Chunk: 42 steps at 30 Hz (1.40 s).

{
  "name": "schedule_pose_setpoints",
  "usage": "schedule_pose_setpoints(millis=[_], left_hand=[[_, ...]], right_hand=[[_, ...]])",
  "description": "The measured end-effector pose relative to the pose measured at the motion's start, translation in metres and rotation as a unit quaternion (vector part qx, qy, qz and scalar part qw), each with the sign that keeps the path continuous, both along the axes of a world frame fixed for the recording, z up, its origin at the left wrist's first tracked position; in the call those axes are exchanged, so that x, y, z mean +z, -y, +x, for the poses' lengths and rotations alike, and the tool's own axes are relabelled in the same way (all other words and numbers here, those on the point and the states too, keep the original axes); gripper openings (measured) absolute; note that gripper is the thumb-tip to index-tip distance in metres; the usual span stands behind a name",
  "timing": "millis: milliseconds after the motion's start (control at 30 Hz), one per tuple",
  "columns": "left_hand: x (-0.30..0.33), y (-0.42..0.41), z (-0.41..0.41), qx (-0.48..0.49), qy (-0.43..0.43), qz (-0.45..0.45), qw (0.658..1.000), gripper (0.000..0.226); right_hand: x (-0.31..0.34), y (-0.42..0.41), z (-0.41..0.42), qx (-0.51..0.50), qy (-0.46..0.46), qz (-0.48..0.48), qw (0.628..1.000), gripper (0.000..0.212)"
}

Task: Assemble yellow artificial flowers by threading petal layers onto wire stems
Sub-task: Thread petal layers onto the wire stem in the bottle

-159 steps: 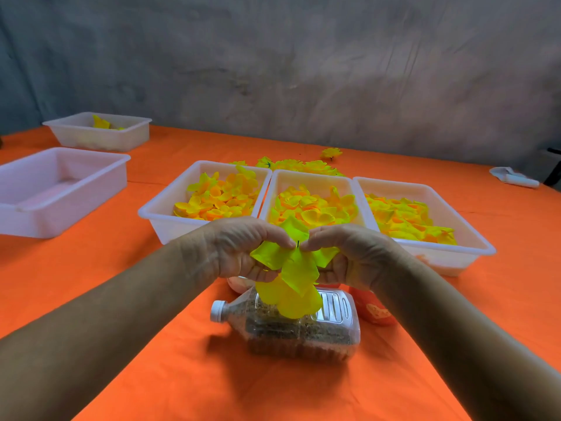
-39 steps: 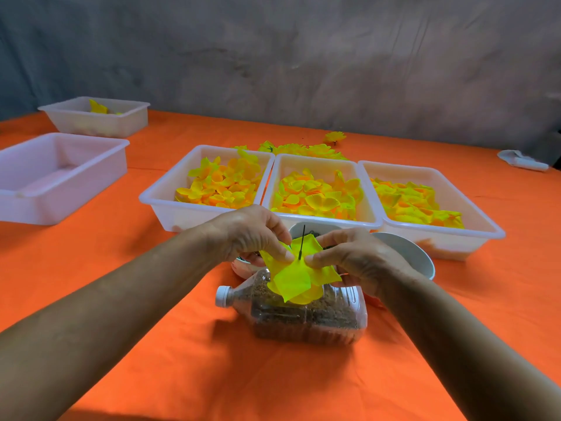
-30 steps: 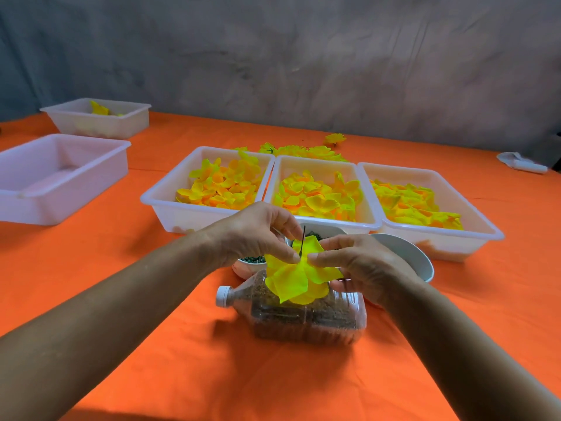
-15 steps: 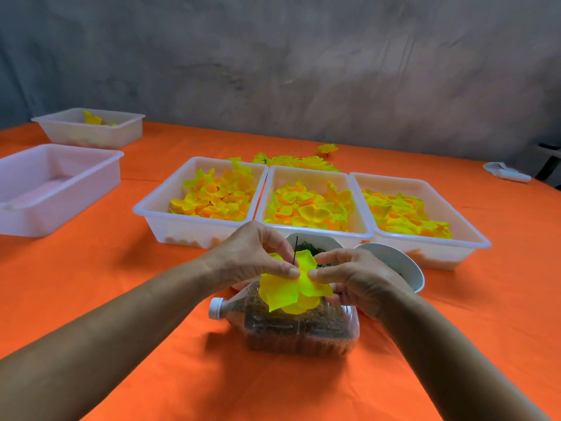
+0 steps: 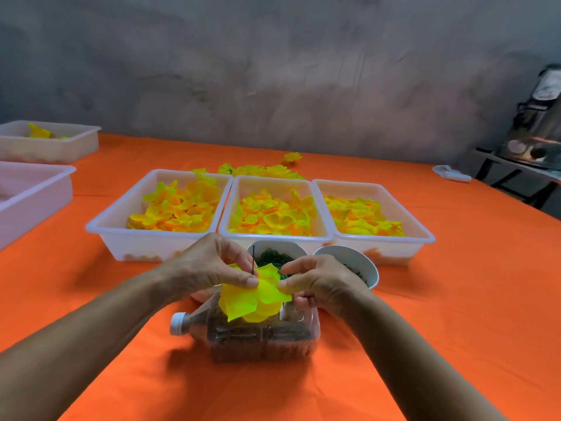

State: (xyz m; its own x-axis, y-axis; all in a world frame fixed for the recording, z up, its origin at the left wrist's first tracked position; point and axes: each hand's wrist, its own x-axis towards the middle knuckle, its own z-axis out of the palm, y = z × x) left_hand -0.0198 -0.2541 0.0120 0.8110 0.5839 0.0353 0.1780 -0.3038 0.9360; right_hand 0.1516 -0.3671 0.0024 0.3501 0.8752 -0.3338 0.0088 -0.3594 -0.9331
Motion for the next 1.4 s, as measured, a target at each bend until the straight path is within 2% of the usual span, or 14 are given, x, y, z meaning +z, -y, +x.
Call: schedule_pose_setpoints(millis=[133,233,333,433,600,800,900,967,1033,1167,1267,1400], left_hand=[[0.002,-0.001,0.000,-0.015,-0.002,-0.005,1.000,0.013],[0.001,-0.005,0.001,-0.021,-0.008,-0.005,1.000,0.015],[-0.002,-0.007,0.001,-0.028,-0.009,-0.012,0.999,0.017],[-0.005,-0.009,0.000,-0.025,-0.007,-0.023,0.999,0.017],[-0.001,-0.013,0.002,-0.043,-0.025,-0.027,0.998,0.016],[0.003,-0.013,0.002,-0.058,-0.046,-0.036,0.997,0.011],[0.001,-0.013,0.002,-0.050,-0.048,-0.051,0.996,0.014],[0.001,-0.013,0.003,-0.048,-0.044,-0.060,0.996,0.011],[0.001,-0.013,0.004,-0.050,-0.040,-0.072,0.995,0.011],[-0.002,-0.015,0.004,-0.050,-0.034,-0.074,0.995,0.011],[-0.005,-0.018,0.004,-0.055,-0.026,-0.070,0.996,0.013],[-0.006,-0.023,0.005,-0.070,-0.035,-0.065,0.995,0.017]], right_hand=[[0.003,0.008,0.016,0.012,0.051,0.013,0.999,0.026],[0.012,0.005,0.045,-0.057,0.117,0.088,0.988,0.023],[0.020,-0.006,0.089,-0.156,0.252,0.133,0.946,0.020],[0.017,-0.020,0.135,-0.208,0.357,0.092,0.906,0.024],[0.004,-0.048,0.175,-0.142,0.458,-0.017,0.877,0.028],[-0.016,-0.090,0.187,-0.017,0.460,-0.053,0.886,0.046],[-0.017,-0.102,0.190,0.022,0.495,-0.085,0.864,0.054],[-0.016,-0.107,0.191,0.028,0.536,-0.125,0.835,0.051],[-0.017,-0.107,0.191,-0.008,0.568,-0.133,0.812,0.043],[-0.019,-0.103,0.190,-0.111,0.548,-0.054,0.827,0.028],[-0.017,-0.093,0.193,-0.185,0.486,0.017,0.854,0.008],[-0.018,-0.079,0.195,-0.239,0.259,0.145,0.925,0.004]])
